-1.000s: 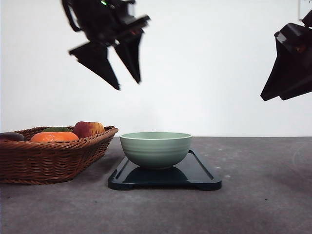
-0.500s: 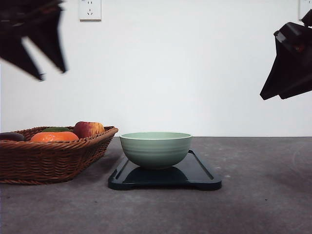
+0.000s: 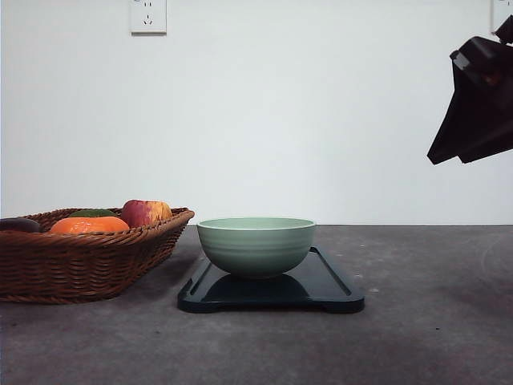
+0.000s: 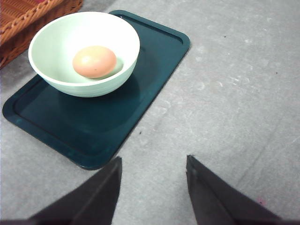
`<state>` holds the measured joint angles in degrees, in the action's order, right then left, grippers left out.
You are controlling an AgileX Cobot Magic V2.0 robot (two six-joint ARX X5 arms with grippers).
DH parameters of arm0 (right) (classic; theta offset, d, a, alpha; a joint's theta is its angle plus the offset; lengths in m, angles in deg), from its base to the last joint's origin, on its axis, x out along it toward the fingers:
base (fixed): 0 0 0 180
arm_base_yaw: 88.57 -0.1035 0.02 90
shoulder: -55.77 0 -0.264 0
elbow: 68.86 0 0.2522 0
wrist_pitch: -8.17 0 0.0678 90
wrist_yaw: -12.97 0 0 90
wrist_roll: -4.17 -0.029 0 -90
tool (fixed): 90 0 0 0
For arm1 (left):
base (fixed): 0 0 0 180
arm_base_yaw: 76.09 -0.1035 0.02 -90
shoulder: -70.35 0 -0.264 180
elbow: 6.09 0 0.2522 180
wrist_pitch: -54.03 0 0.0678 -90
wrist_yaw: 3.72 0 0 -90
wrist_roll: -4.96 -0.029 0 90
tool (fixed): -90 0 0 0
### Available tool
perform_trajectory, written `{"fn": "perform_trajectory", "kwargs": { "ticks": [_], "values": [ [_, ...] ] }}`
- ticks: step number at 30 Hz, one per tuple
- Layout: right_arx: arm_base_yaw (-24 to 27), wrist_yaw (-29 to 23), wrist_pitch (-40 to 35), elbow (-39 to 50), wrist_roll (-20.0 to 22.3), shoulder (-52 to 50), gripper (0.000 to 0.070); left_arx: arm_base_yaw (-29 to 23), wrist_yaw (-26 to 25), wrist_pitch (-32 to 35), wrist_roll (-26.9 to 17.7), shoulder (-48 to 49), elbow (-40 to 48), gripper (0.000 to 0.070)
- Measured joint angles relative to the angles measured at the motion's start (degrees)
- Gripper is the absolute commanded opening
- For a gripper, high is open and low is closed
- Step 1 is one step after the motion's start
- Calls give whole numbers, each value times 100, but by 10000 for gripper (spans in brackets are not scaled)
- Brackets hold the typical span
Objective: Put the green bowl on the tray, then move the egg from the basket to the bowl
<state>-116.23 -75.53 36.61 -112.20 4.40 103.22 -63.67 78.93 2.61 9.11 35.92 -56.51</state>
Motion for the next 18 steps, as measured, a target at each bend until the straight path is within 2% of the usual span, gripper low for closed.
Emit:
{"fn": "perform_trajectory", "kwargs": {
  "ticks": [8,9,10,11,12,18],
  "values": [
    [0,0,2,0,0,0,265,-56,35,-72,36,512,-2,340],
    [0,0,2,0,0,0,231,-56,35,-110,36,508,-2,309],
    [0,-1,2,0,-2,0,71,-56,35,-127,34,497,-2,149],
    [0,-2,1,0,-1,0,7,-56,34,-133,30,490,-2,56],
    [0,-2,-1,0,0,0,19,-56,33,-130,24,487,-2,20],
    [-2,26,-23,0,4,0,16,-56,35,-25,-8,521,-2,0]
  ]
}}
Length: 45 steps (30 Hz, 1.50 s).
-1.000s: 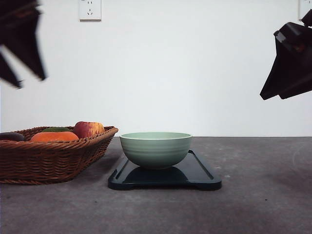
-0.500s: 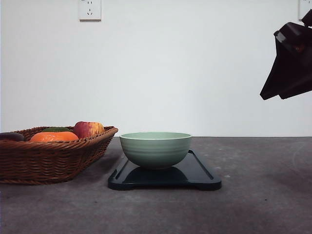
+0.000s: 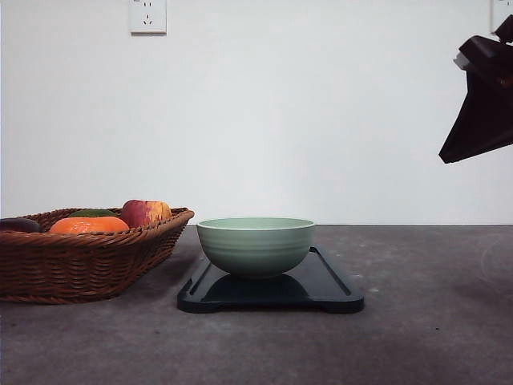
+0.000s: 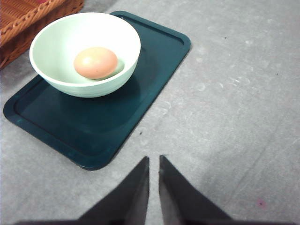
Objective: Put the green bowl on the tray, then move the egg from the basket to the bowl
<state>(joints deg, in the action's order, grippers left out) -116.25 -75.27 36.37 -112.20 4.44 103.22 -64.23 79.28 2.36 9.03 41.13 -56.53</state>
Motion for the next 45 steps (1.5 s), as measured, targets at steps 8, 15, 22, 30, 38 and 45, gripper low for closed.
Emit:
{"fn": "perform_trajectory", "kwargs": {
  "ticks": [8,15,22,30,38,45],
  "values": [
    [0,-13,-216,0,-1,0,16,0,0,-5,0,42,0,0],
    [0,-24,-228,0,-2,0,16,-2,0,-6,-4,51,0,0],
    [0,-25,-228,0,-2,0,16,-438,-1,942,-154,448,562,0],
    [0,-26,-228,0,-2,0,16,-1223,4,2872,-153,1659,2203,0],
    [0,-26,-229,0,-2,0,16,-1439,102,3193,-148,2791,3452,0],
    [0,-26,-232,0,-2,0,16,-1462,125,3211,-152,2901,3482,0]
  ]
}}
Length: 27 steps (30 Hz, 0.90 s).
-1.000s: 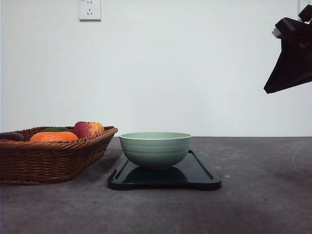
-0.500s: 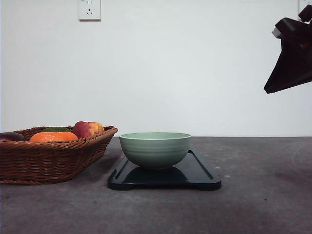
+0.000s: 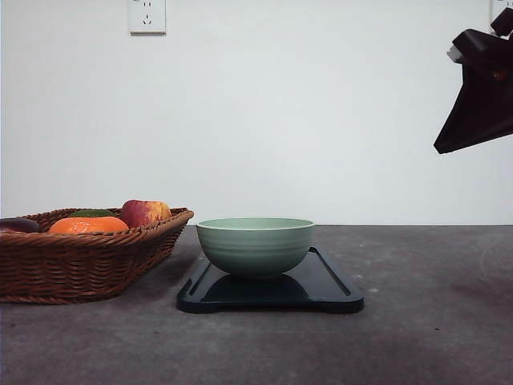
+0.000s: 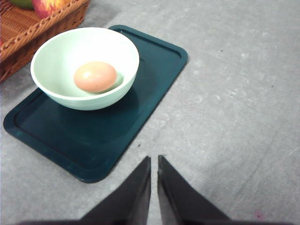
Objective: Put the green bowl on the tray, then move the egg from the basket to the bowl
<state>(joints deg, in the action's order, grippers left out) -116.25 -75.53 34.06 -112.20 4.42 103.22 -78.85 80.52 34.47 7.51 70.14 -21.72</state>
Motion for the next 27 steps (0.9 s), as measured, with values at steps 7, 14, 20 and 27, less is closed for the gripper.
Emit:
{"fn": "perform_trajectory", "kwargs": {
  "ticks": [7,14,20,27],
  "values": [
    [0,0,-1,0,0,0,16,0,0,2,1,0,0,0],
    [0,0,0,0,0,0,16,0,0,2,1,0,1,0],
    [0,0,1,0,0,0,16,0,0,2,1,0,1,0],
    [30,-47,32,3,186,-14,16,0,0,2,1,0,0,0]
  ]
}}
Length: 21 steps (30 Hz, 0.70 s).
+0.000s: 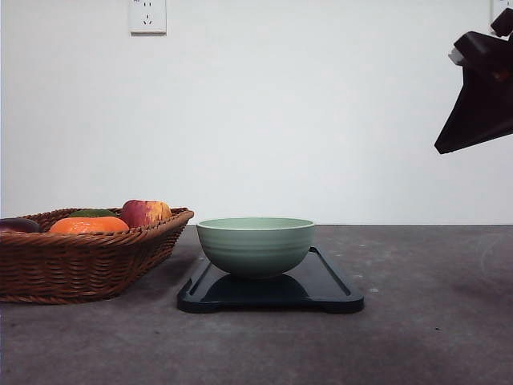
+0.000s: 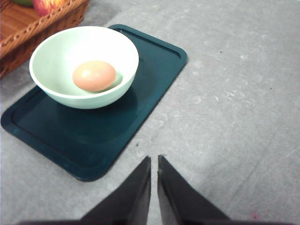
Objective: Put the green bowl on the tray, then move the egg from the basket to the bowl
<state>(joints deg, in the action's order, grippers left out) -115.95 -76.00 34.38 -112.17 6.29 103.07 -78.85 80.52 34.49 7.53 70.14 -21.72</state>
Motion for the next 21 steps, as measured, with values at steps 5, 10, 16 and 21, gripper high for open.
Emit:
{"fn": "perform_trajectory", "kwargs": {
  "ticks": [5,10,16,21],
  "values": [
    [435,-92,-271,351,73,-577,16,0,0,0,0,0,1,0],
    [1234,-105,-862,1236,91,-1689,16,0,0,0,0,0,0,0],
    [1939,-117,-1055,2100,91,-2900,16,0,0,0,0,0,1,0],
    [2200,-113,-1058,2598,59,-3637,16,0,0,0,0,0,1,0]
  ]
}}
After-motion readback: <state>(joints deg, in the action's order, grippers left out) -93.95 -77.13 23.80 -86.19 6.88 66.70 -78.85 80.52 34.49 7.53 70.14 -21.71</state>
